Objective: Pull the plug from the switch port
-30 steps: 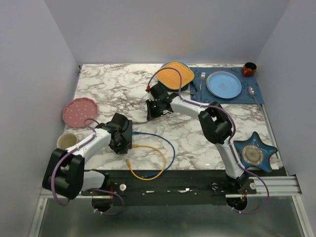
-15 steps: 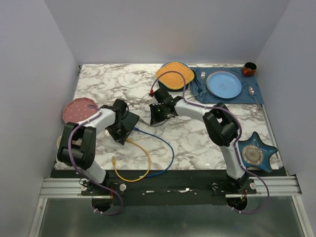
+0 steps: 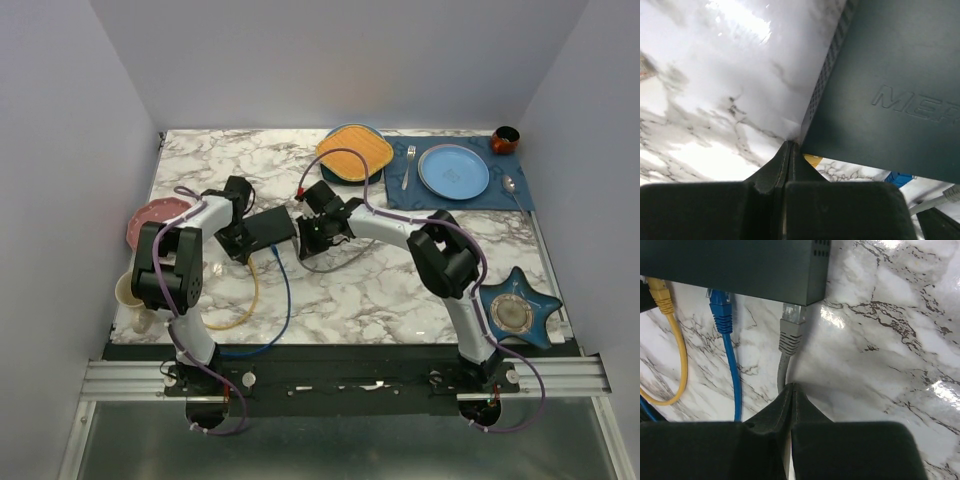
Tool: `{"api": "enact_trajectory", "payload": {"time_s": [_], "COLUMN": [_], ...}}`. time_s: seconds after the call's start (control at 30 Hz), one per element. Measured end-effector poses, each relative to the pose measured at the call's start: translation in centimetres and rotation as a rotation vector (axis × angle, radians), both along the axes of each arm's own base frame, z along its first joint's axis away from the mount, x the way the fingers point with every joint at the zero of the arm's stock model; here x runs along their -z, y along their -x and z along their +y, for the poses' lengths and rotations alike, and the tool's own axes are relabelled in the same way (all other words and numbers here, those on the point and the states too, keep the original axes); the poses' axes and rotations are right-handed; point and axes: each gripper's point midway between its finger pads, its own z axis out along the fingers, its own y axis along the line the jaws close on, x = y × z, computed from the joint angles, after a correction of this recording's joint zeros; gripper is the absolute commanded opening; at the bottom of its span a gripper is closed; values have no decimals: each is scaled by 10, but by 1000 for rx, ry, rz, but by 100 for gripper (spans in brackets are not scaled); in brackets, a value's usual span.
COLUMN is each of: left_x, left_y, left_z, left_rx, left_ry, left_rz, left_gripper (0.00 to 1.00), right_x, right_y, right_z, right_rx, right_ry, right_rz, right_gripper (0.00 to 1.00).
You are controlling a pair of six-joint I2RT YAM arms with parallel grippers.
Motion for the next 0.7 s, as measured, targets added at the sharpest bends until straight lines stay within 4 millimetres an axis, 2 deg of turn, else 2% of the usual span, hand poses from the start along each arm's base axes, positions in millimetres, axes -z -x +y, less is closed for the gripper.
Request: {"api": "enact_trajectory", "payload": {"time_s": [0.13,0.23,0.33,0.43,0.47,0.57,0.63,0.7], "left_x": [1,1,0,-3,-4,-5,-7,-8], "left_y": [-4,-5,-9,-25,-32,-49,-60,-69], "left_z": [-1,-1,-3,-8,-10,-15,-18,-20], "left_rx": [7,8,8,11,11,13,15,16], "left_ry": [0,1,8,28,35,50,60,65], "left_rz": [4,0,-10,-39,-49,-81,-99,-111], "left_gripper": [0,0,0,0,0,0,0,0], "right_x": [-2,-9,-31,-63,-78,-89,-87,-76], "right_y": [-3,-8,-12,-21,-26,-33,-41,-52], "right_z": [-5,-13,-26,-41,-53,-71,-93,-121], "right_rx": [26,60,93,138,168,214,261,320], "right_ry": [26,53,71,85,96,108,136,179], "right_rz": [-18,-57,-125,-230,-284,-319,-323,-308], "right_gripper": [20,29,39,50,51,54,54,52]}}
